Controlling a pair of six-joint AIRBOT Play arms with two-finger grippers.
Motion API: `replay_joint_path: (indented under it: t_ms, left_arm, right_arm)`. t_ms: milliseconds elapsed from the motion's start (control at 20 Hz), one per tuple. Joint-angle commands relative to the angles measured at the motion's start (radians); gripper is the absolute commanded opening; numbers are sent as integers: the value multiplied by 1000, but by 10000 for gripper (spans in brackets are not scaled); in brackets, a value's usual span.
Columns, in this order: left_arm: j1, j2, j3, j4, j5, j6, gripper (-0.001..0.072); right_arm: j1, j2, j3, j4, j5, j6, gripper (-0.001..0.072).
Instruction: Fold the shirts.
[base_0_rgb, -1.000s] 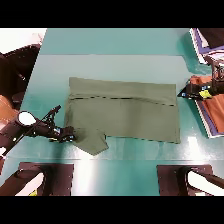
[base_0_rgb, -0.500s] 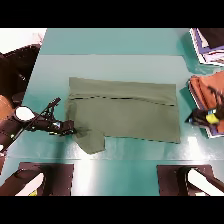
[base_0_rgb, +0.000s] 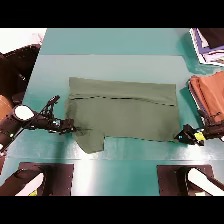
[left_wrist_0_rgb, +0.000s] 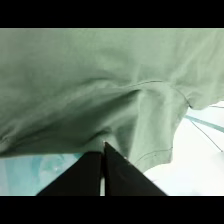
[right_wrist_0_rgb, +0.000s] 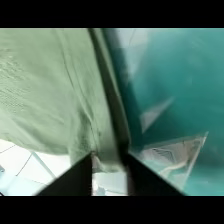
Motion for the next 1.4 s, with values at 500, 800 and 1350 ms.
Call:
replay_joint_path:
  t_ms: [500, 800, 1350]
  left_arm:
    - [0, 318, 55, 216, -412, -185, 23]
    - [0, 261, 193, 225, -130, -97, 23]
    - [0, -405, 547, 228, 217, 80, 25]
  right_arm:
    - [93, 330, 127, -199, 190, -7, 19]
    - [232, 197, 320, -193, 96, 0, 18]
    - [362, -402, 821, -182, 54, 22, 19]
